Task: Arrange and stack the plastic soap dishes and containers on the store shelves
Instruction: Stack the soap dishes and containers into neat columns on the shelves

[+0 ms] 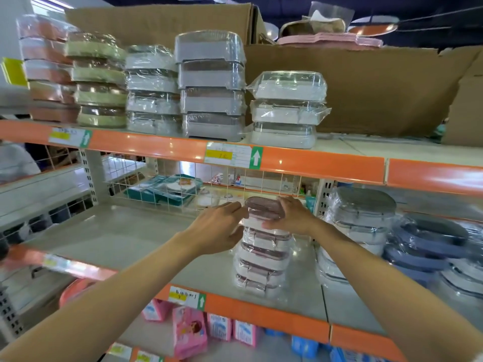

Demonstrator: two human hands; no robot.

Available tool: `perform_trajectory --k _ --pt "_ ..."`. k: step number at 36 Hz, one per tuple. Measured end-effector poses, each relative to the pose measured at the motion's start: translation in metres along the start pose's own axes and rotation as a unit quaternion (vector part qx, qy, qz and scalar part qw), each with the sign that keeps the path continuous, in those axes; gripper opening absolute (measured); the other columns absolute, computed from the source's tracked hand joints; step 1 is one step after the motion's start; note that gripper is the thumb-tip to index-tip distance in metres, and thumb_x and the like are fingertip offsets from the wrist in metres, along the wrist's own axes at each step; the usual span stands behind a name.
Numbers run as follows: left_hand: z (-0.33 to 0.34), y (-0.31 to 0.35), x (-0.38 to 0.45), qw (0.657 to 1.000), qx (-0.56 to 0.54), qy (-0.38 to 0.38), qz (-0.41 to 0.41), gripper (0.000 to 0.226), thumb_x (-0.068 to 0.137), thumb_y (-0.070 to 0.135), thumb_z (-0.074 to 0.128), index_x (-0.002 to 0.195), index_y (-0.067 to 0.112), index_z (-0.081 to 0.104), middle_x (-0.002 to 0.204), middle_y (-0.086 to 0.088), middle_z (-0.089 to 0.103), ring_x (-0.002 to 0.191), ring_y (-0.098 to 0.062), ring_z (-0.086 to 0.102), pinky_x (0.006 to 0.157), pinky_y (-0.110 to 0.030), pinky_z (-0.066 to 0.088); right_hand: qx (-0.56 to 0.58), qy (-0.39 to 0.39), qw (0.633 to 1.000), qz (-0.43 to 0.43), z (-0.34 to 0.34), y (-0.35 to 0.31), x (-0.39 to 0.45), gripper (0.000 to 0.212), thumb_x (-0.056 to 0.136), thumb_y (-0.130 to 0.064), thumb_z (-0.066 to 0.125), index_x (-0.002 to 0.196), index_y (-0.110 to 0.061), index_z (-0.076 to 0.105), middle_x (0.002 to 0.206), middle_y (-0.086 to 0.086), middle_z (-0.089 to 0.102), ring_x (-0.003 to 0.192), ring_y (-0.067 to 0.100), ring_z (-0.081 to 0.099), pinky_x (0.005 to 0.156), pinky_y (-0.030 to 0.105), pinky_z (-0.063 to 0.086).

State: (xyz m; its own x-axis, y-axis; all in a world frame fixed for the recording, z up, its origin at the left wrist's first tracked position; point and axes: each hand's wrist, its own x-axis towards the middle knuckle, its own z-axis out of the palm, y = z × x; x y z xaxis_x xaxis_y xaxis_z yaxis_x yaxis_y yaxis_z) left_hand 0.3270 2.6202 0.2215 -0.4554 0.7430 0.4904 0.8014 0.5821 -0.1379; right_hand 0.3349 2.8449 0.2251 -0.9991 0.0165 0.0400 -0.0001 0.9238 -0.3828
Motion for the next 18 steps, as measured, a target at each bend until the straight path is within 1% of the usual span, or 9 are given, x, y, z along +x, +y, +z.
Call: perform_trajectory --k 2,4,5,7,10,13,15,16,18 --pt "0.001 -0.001 -0.001 1.0 -0.006 -0.011 -0.013 0.03 0.091 0.023 0.05 0.117 0.011 0.057 0.111 -0.005 0.06 0.095 -0.026 0.061 0.073 -0.042 0.053 0.022 0.025 0.999 -0.001 0.0 -0.001 -0.001 0.095 0.074 -0.055 0.072 0.146 -0.012 0.027 0.145 0.005 0.029 0.134 0.023 0.027 0.107 0.032 0.029" --pt "0.001 -0.003 -0.001 0.999 -0.017 -0.015 -0.033 0.031 0.093 0.025 0.048 0.12 0.013 0.055 0.115 -0.003 0.058 0.101 -0.023 0.059 0.079 -0.039 0.051 0.039 0.04 0.998 -0.011 -0.002 -0.002 -0.007 0.089 0.073 -0.052 0.075 0.14 -0.013 0.033 0.136 0.004 0.034 0.128 0.023 0.033 0.101 0.03 0.032" --pt "0.0 -0.005 -0.001 0.999 -0.027 -0.014 -0.044 0.03 0.094 0.026 0.048 0.121 0.014 0.055 0.117 -0.001 0.057 0.102 -0.021 0.058 0.08 -0.037 0.051 0.046 0.045 0.998 -0.018 -0.003 -0.002 -0.012 0.088 0.073 -0.051 0.075 0.14 -0.013 0.032 0.134 0.004 0.034 0.127 0.022 0.032 0.1 0.029 0.032" --pt "0.0 -0.009 0.0 0.997 -0.049 -0.006 -0.06 0.027 0.094 0.024 0.049 0.118 0.014 0.056 0.115 -0.001 0.058 0.099 -0.021 0.06 0.078 -0.036 0.052 0.052 0.054 0.997 -0.034 -0.007 0.0 -0.025 0.091 0.074 -0.05 0.075 0.144 -0.015 0.028 0.137 0.003 0.031 0.131 0.021 0.028 0.103 0.029 0.028" --pt "-0.001 -0.013 0.006 0.994 -0.081 0.012 -0.071 0.019 0.092 0.016 0.05 0.108 0.012 0.06 0.105 -0.001 0.06 0.086 -0.023 0.062 0.07 -0.039 0.053 0.046 0.065 0.996 -0.046 -0.011 0.007 -0.049 0.094 0.076 -0.048 0.074 0.148 -0.014 0.023 0.141 0.001 0.027 0.134 0.017 0.023 0.104 0.023 0.022" --pt "0.004 -0.012 0.015 0.991 -0.106 0.035 -0.078 0.017 0.091 0.01 0.049 0.102 0.01 0.061 0.1 -0.003 0.062 0.08 -0.024 0.061 0.068 -0.038 0.053 0.051 0.074 0.995 -0.041 -0.011 0.018 -0.072 0.094 0.076 -0.047 0.074 0.148 -0.016 0.022 0.142 -0.002 0.026 0.134 0.014 0.023 0.101 0.019 0.021" --pt "0.012 -0.012 0.024 0.99 -0.114 0.024 -0.081 0.019 0.092 0.012 0.05 0.106 0.009 0.062 0.104 -0.004 0.062 0.084 -0.025 0.062 0.071 -0.035 0.051 0.047 0.074 0.996 -0.036 -0.009 0.025 -0.084 0.094 0.076 -0.048 0.073 0.148 -0.017 0.023 0.144 -0.003 0.026 0.135 0.011 0.022 0.101 0.018 0.02" --pt "0.018 -0.012 0.029 0.989 -0.121 0.005 -0.079 0.022 0.093 0.015 0.051 0.111 0.01 0.061 0.109 -0.004 0.062 0.09 -0.025 0.062 0.076 -0.035 0.051 0.046 0.071 0.996 -0.03 -0.008 0.028 -0.089 0.094 0.076 -0.049 0.073 0.148 -0.017 0.023 0.144 -0.003 0.026 0.135 0.01 0.021 0.101 0.018 0.019" --pt "0.029 -0.012 0.038 0.986 -0.144 -0.055 -0.067 0.035 0.093 0.024 0.054 0.125 0.01 0.054 0.122 -0.005 0.057 0.108 -0.024 0.058 0.092 -0.037 0.047 0.046 0.072 0.996 -0.019 -0.006 0.035 -0.097 0.094 0.074 -0.048 0.075 0.147 -0.017 0.025 0.142 -0.002 0.026 0.134 0.01 0.021 0.102 0.017 0.019"
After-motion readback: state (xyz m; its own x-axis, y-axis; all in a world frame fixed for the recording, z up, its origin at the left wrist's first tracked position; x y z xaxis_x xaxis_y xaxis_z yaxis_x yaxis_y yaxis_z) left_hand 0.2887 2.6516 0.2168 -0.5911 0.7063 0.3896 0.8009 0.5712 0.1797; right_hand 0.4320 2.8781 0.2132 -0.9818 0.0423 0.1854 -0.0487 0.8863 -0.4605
